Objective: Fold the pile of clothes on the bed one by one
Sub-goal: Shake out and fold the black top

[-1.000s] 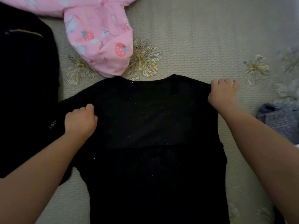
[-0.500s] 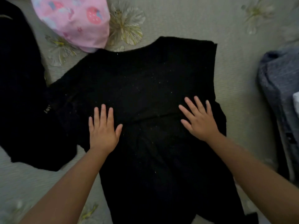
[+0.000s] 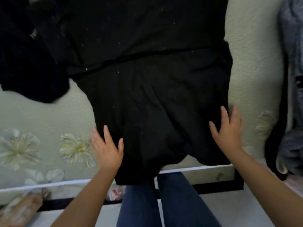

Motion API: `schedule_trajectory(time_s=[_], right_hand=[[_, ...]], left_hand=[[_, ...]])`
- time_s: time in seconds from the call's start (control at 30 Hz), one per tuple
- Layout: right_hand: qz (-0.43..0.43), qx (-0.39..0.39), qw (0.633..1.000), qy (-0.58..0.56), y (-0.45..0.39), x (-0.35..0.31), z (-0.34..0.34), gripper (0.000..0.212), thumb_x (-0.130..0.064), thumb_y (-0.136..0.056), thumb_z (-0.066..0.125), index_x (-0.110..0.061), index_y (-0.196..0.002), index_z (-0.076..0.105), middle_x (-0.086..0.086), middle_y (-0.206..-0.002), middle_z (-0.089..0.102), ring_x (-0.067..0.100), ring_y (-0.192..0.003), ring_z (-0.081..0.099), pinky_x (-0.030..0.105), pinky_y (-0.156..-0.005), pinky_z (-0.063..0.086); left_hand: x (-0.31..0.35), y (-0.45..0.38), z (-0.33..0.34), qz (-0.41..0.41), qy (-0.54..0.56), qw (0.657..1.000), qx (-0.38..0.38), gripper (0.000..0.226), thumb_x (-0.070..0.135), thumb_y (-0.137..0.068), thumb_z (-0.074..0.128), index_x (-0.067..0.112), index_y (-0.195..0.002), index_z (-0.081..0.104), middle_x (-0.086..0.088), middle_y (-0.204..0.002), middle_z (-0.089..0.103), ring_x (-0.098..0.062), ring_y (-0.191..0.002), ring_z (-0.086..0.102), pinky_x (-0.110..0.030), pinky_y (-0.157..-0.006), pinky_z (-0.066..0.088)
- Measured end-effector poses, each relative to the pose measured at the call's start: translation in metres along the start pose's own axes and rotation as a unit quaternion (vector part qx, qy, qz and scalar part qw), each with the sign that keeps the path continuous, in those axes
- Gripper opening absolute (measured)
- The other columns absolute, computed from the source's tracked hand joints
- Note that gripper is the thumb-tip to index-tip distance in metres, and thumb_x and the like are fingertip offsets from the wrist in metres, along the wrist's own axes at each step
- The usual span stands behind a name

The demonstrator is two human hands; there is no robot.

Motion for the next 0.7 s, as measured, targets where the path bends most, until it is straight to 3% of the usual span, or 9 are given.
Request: schedule_trajectory(time_s=[0.1, 0.2, 0.27, 0.37, 0.43, 0.53, 0.7], right_hand=[[0.035, -0.035, 0.998, 0.048, 0.031, 0.018, 0.014, 0.055, -0.027, -0.088, 0.059, -0.011, -0.137, 0.04, 0.034, -0.143, 0.024, 0.049, -0.129, 0.029, 0.059, -0.099, 0.027], [0.08, -0.031, 0.995, 0.055, 0.049, 0.027, 0.014, 0.055, -0.029, -0.089, 0.055, -0.02, -0.14, 0.036, 0.033, -0.124, 0.043, 0.044, -0.108, 0.044, 0.052, -0.093, 0.031], [0.095, -0.047, 0.994, 0.021, 0.062, 0.032, 0.017, 0.055, -0.024, -0.091, 0.052, -0.02, -0.142, 0.031, 0.029, -0.116, 0.05, 0.041, -0.1, 0.049, 0.049, -0.091, 0.034], [0.098, -0.1, 0.983, -0.119, 0.081, 0.045, 0.018, 0.055, -0.006, -0.091, 0.05, -0.015, -0.141, 0.032, 0.022, -0.126, 0.054, 0.037, -0.112, 0.052, 0.04, -0.093, 0.039], [0.081, -0.086, 0.985, -0.128, 0.081, 0.059, -0.002, 0.052, 0.001, -0.089, 0.048, -0.011, -0.139, 0.038, 0.021, -0.13, 0.052, 0.037, -0.117, 0.05, 0.036, -0.096, 0.038], [0.033, -0.035, 0.999, -0.02, 0.07, 0.08, -0.038, 0.049, 0.001, -0.09, 0.047, -0.012, -0.137, 0.041, 0.03, -0.115, 0.058, 0.046, -0.1, 0.055, 0.046, -0.086, 0.043], [-0.029, -0.09, 0.993, 0.066, 0.065, 0.064, -0.023, 0.057, 0.002, -0.09, 0.042, -0.016, -0.142, 0.031, 0.027, -0.122, 0.047, 0.044, -0.1, 0.051, 0.046, -0.082, 0.041]], left_hand=[[-0.026, 0.036, 0.014, -0.093, 0.06, 0.994, 0.017, 0.062, 0.02, -0.085, 0.061, -0.008, -0.135, 0.035, -0.038, -0.128, 0.04, -0.051, -0.116, 0.041, -0.053, -0.097, 0.033], [-0.036, 0.066, 0.032, -0.175, 0.184, 0.967, -0.003, 0.07, 0.015, -0.086, 0.06, 0.004, -0.143, 0.022, -0.023, -0.139, 0.037, -0.037, -0.126, 0.037, -0.041, -0.104, 0.03], [-0.033, 0.083, 0.042, -0.175, 0.268, 0.947, -0.013, 0.068, 0.01, -0.088, 0.057, 0.007, -0.144, 0.019, -0.013, -0.145, 0.034, -0.029, -0.132, 0.035, -0.034, -0.106, 0.028], [-0.037, 0.096, 0.043, -0.122, 0.327, 0.937, -0.027, 0.06, 0.003, -0.089, 0.053, 0.005, -0.142, 0.024, -0.013, -0.143, 0.037, -0.027, -0.131, 0.036, -0.031, -0.107, 0.026], [-0.055, 0.099, 0.029, -0.095, 0.313, 0.945, -0.016, 0.058, 0.0, -0.087, 0.054, 0.002, -0.139, 0.029, -0.017, -0.14, 0.04, -0.03, -0.129, 0.038, -0.038, -0.109, 0.029], [-0.094, 0.097, -0.002, -0.082, 0.205, 0.975, 0.004, 0.058, 0.003, -0.085, 0.059, 0.003, -0.137, 0.034, -0.021, -0.132, 0.048, -0.037, -0.12, 0.046, -0.045, -0.099, 0.037], [-0.103, 0.089, -0.006, -0.054, 0.069, 0.996, -0.02, 0.061, 0.007, -0.086, 0.058, 0.008, -0.14, 0.031, -0.026, -0.124, 0.048, -0.043, -0.111, 0.048, -0.048, -0.088, 0.04]])
Point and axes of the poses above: each hand's wrist, its own y-axis away from the middle knuckle, its own z-axis out of the palm, x = y × z, the point moved 9 cm from there along -y, towards the middle knuckle
